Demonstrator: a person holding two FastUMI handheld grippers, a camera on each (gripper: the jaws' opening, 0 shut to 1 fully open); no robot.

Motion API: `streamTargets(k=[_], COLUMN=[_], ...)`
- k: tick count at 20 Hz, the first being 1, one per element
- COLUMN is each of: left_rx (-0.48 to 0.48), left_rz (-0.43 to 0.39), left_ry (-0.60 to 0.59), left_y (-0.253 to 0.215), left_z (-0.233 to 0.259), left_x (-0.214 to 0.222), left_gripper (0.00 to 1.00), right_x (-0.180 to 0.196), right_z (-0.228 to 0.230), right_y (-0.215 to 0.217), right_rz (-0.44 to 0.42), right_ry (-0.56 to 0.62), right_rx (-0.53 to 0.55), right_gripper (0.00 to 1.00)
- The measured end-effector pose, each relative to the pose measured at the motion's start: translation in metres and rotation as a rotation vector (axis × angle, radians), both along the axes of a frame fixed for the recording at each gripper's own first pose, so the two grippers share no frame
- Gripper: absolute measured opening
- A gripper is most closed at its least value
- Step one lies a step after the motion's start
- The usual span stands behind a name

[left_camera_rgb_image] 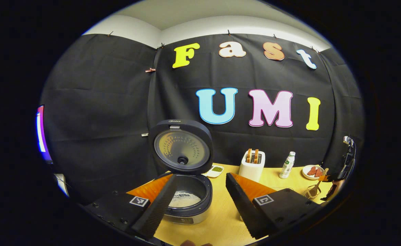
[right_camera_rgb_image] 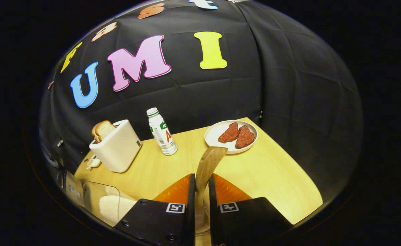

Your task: Close the left gripper, press the button to open the rice cooker; take a wooden spoon from the chopstick holder with the right hand, scoop a spoonful of rice and pour it into the rice cooker, then put the wooden spoon back into the chopstick holder.

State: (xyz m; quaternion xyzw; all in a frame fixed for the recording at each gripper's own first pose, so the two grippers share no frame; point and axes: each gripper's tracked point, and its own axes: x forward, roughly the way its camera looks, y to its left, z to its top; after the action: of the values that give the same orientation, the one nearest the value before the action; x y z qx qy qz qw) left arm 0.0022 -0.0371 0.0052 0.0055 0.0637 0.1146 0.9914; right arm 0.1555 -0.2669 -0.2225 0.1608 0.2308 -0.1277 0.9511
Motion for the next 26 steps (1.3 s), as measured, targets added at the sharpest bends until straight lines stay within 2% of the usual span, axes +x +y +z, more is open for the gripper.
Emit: streamTargets(k=[5, 11, 13, 16, 21, 26], left_rx=[0.010, 0.004, -0.008, -0.014, -0.002, 0.021], left_rz=[-0.004, -0.025, -0.033, -0.047, -0.057, -0.081], left_ry=[0.007, -0.008, -0.013, -0.024, -0.023, -0.027], left_y=[0.004, 0.009, 0.012, 0.019, 0.041, 0.064], left_z=[-0.002, 0.002, 0.003, 0.005, 0.005, 0.008], left_x=[-0.002, -0.006, -0.005, -0.005, -0.008, -0.005], left_gripper=[0.96, 0.96, 0.96, 0.96, 0.96, 0.96], right_x=[-0.006, -0.027, -0.033, -0.038, -0.030, -0.013], right_z=[0.020, 0.098, 0.127, 0.158, 0.163, 0.128], right_y=[0.014, 0.019, 0.033, 0.070, 0.145, 0.205], right_rz=[0.046, 0.016, 0.030, 0.079, 0.185, 0.237], right_ry=[-0.031, -0.183, -0.244, -0.311, -0.338, -0.289], right_rx=[-0.031, -0.176, -0.216, -0.219, -0.206, -0.180], right_gripper=[0.10, 0.10, 0.10, 0.10, 0.10, 0.10])
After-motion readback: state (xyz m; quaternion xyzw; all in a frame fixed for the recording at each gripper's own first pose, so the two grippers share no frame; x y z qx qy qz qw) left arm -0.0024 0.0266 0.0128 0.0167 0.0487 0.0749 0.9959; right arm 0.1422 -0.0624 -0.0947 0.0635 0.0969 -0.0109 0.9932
